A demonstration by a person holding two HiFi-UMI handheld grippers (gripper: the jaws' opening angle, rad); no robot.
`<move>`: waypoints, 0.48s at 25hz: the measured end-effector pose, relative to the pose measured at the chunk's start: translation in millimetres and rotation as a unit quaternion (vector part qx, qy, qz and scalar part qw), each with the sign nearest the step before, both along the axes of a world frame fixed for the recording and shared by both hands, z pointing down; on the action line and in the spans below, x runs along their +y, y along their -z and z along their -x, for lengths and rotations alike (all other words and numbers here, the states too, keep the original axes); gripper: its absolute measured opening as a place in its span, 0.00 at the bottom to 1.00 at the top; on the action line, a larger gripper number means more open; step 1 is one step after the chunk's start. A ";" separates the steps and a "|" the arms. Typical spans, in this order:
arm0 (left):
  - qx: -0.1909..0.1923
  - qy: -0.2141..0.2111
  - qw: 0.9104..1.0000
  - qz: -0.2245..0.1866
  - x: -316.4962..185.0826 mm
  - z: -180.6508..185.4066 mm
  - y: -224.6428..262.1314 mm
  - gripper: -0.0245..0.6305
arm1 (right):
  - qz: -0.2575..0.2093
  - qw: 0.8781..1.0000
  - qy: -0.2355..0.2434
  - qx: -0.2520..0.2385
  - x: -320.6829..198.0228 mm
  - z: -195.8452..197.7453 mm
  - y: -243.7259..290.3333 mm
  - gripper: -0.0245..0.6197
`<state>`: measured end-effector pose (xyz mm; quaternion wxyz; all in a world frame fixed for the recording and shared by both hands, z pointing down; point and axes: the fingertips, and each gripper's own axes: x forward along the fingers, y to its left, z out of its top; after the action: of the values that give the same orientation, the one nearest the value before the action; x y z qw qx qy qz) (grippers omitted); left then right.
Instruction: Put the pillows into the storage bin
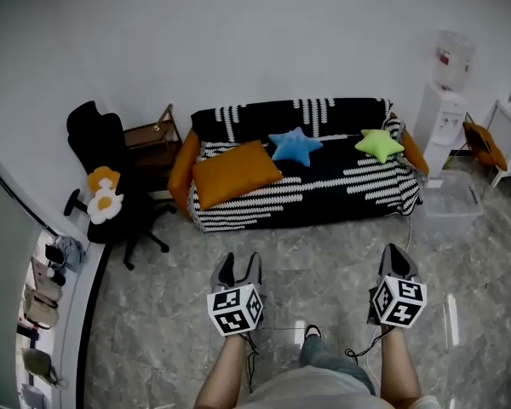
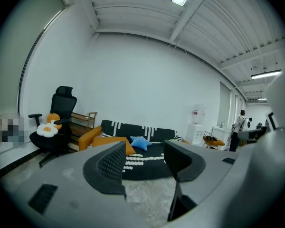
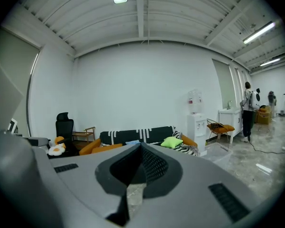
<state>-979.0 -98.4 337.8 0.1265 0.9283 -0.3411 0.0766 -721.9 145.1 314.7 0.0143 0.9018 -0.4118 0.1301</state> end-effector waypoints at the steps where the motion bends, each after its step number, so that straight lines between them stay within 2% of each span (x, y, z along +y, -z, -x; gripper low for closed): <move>1: -0.001 0.001 1.000 0.002 -9.3 -11.9 1.1 0.41 | -0.001 1.000 0.004 0.001 -11.8 -13.6 3.1 0.04; 6: -0.004 0.011 1.000 0.005 -54.1 -72.3 5.9 0.41 | -0.006 1.000 0.031 0.005 -68.3 -78.6 16.2 0.04; 12: -0.007 0.028 1.000 0.002 -107.1 -129.1 11.4 0.41 | -0.004 0.999 0.040 0.000 -122.0 -145.0 16.3 0.04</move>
<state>-849.9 -205.5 326.5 0.1277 0.9175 -0.3680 0.0804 -576.9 23.0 298.4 0.0158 0.8846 -0.4481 0.1282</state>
